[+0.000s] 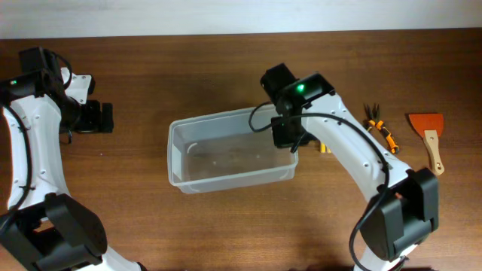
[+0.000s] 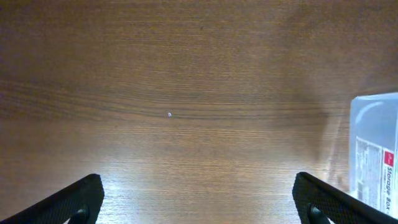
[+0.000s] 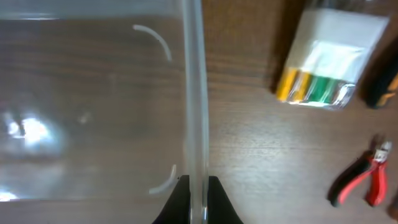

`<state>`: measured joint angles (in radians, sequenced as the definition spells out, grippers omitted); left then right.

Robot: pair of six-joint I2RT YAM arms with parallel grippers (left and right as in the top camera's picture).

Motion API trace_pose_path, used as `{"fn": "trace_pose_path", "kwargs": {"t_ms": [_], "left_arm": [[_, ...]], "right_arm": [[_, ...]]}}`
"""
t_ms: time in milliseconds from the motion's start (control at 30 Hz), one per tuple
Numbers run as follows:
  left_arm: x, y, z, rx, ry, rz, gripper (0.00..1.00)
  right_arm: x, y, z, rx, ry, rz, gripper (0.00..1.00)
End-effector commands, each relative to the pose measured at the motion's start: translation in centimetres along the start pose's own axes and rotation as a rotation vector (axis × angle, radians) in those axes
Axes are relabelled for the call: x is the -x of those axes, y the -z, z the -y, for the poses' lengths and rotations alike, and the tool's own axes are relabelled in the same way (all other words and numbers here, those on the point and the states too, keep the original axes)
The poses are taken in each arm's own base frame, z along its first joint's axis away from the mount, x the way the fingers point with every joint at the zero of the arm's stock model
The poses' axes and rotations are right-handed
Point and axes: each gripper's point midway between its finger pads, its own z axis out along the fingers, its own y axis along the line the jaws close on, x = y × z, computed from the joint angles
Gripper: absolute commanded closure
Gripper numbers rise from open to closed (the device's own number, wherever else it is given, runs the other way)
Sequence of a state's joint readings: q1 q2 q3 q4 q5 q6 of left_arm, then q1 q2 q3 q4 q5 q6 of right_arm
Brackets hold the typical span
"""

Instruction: Pack container

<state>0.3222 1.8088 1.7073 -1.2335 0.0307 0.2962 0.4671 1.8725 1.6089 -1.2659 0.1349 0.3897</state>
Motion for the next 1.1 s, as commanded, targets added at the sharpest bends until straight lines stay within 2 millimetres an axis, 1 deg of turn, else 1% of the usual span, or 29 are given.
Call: {"fn": "trace_pose_path", "kwargs": {"t_ms": [0,133,200,367,433,567,833,1067], "left_arm": [[-0.3,-0.4,0.1,-0.022,-0.003,-0.014,0.01],[-0.3,-0.4,0.1,-0.022,-0.003,-0.014,0.01],[-0.3,-0.4,0.1,-0.022,0.001,-0.014,0.01],[-0.2,-0.4,0.3,-0.033,0.001,-0.009,0.01],[-0.2,-0.4,0.3,-0.036,0.001,-0.008,0.01],[-0.2,-0.4,0.3,-0.037,0.005,-0.009,0.01],[-0.3,-0.4,0.4,-0.038,0.005,-0.012,0.01],[-0.3,-0.4,0.4,-0.038,0.028,-0.012,0.01]], "right_arm": [[-1.2,-1.2,0.3,0.001,-0.009,-0.027,0.96],[-1.9,-2.4,0.7,-0.009,-0.015,-0.049,0.96],[-1.7,-2.8,1.3,-0.013,-0.032,-0.048,0.96],[-1.2,-3.0,2.3,-0.006,-0.071,-0.046,0.95],[-1.3,-3.0,2.2,0.018,-0.079,-0.058,0.95],[-1.2,-3.0,1.2,0.066,-0.099,-0.061,0.95],[-0.7,-3.0,0.8,0.088,-0.117,-0.044,0.95],[-0.4,-3.0,0.8,0.088,-0.136,-0.033,0.94]]}}
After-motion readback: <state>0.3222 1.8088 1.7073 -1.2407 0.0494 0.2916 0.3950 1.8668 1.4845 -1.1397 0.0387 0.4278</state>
